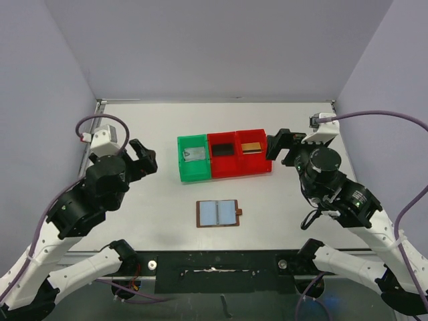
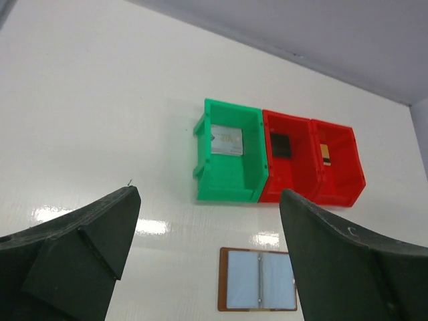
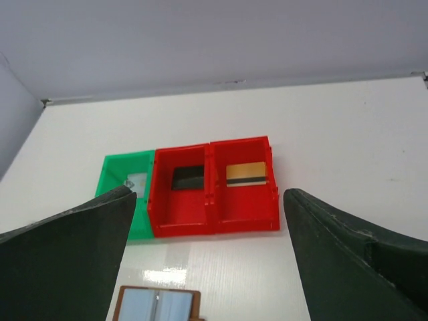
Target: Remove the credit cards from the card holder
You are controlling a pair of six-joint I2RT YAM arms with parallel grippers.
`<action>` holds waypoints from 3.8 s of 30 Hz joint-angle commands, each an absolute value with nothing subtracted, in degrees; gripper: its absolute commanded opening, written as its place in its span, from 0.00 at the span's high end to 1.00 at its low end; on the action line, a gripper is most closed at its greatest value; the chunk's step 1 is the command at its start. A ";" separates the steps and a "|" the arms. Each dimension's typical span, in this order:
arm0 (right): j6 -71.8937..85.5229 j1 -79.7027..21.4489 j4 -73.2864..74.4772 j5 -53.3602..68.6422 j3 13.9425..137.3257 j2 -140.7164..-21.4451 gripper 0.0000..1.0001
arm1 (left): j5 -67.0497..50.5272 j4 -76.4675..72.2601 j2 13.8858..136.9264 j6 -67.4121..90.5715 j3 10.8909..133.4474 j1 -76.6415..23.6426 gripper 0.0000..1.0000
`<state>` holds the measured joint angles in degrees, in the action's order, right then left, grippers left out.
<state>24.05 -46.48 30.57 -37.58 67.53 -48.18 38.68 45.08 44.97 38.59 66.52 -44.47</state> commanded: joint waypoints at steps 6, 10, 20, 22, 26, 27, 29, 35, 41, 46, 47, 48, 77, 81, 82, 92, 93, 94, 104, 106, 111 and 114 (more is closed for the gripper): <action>22.13 -46.28 32.89 -39.60 72.26 -50.30 0.02 | 44.50 50.80 44.73 35.16 75.24 -44.21 0.14; 22.85 -46.31 32.21 -39.68 70.23 -49.12 0.02 | 43.42 50.32 45.71 34.57 75.21 -44.16 0.14; 22.10 -46.26 31.78 -39.70 68.46 -46.73 0.03 | 41.80 48.64 46.75 33.77 73.79 -44.21 0.14; 22.18 -46.25 32.10 -40.02 68.40 -46.68 0.02 | 41.75 48.37 46.73 33.61 73.74 -44.17 0.14; 22.22 -46.32 32.54 -40.57 67.73 -46.66 0.02 | 41.63 47.91 46.92 33.47 73.48 -44.14 0.14; 22.23 -46.32 32.68 -40.60 67.62 -46.61 0.02 | 41.54 47.90 47.01 33.48 73.47 -44.19 0.14; 22.24 -46.31 32.91 -40.65 67.22 -46.55 0.02 | 41.33 47.90 47.10 33.63 73.32 -44.21 0.14; 23.19 -46.32 33.61 -42.26 66.62 -46.68 0.02 | 40.31 48.39 46.95 34.19 72.87 -44.19 0.14; 23.33 -46.26 33.81 -43.68 66.01 -47.16 0.03 | 40.80 49.01 46.63 34.14 72.36 -44.21 0.14; 23.63 -46.26 35.04 -44.18 66.09 -47.48 0.02 | 41.13 48.84 46.07 33.97 71.68 -44.21 0.14; 23.83 -46.23 35.26 -44.21 66.03 -47.46 0.02 | 41.15 48.74 45.94 33.93 71.57 -44.21 0.14; 24.01 -46.23 35.62 -44.21 66.01 -47.51 0.02 | 41.14 48.62 45.89 33.89 71.55 -44.17 0.14; 25.49 -46.18 38.44 -43.68 67.39 -46.58 0.02 | 39.25 48.08 47.90 34.19 74.62 -44.21 0.14; 25.41 -46.19 38.54 -43.92 67.49 -46.61 0.02 | 39.27 48.08 48.25 33.84 74.80 -44.21 0.14; 25.28 -46.22 38.48 -44.01 67.54 -46.60 0.02 | 39.36 48.08 48.23 33.84 74.94 -44.21 0.14; 24.87 -46.21 38.39 -44.10 67.79 -46.94 0.02 | 39.64 48.42 47.71 33.92 74.59 -44.20 0.14; 24.95 -46.23 38.41 -44.10 67.78 -46.93 0.02 | 39.64 48.47 47.72 33.99 74.54 -44.21 0.14; 24.97 -46.22 38.31 -44.14 67.70 -46.85 0.02 | 39.64 48.51 47.66 34.01 74.61 -44.21 0.14; 25.05 -46.23 38.29 -43.86 67.67 -46.87 0.02 | 39.73 48.89 47.22 34.35 74.54 -44.19 0.14; 25.01 -46.25 38.32 -43.86 67.68 -46.76 0.02 | 39.98 48.60 46.84 34.36 74.53 -44.20 0.14; 24.88 -46.24 37.78 -43.65 67.68 -46.58 0.02 | 39.64 46.84 45.47 33.20 74.22 -44.21 0.14; 25.28 -46.23 37.71 -43.97 67.68 -46.74 0.03 | 39.70 46.71 45.42 33.13 74.00 -44.21 0.14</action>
